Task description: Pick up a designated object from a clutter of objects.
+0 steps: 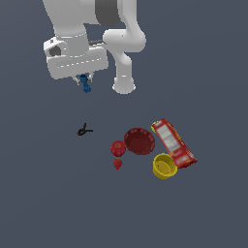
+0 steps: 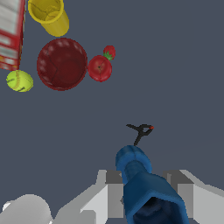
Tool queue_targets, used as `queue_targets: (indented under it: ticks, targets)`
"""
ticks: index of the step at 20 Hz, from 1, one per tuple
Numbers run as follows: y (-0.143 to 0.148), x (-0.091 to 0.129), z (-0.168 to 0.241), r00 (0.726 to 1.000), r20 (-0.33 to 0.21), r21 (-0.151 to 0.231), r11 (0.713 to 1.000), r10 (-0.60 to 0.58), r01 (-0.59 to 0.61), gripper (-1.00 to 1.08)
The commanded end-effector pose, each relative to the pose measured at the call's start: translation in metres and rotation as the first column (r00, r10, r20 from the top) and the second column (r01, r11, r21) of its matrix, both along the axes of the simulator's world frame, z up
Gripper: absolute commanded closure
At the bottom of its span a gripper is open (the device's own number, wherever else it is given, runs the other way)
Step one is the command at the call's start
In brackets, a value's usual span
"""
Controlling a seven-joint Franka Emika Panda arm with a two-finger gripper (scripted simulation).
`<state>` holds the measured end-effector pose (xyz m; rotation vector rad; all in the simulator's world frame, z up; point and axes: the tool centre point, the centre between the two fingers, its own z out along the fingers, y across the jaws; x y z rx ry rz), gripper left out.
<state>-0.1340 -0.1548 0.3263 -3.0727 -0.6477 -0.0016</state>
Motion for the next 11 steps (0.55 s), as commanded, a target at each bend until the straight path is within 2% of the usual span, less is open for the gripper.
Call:
queue_targets:
  ticks: [1, 11]
  targets:
    - [-0.011, 0.001, 0.013, 1.000, -0.001, -0.001, 1.000, 0.001, -0.001, 1.08]
    - [-0.029, 0.004, 0.033, 1.000, -0.001, -0.001, 1.000, 0.001, -0.001, 1.08]
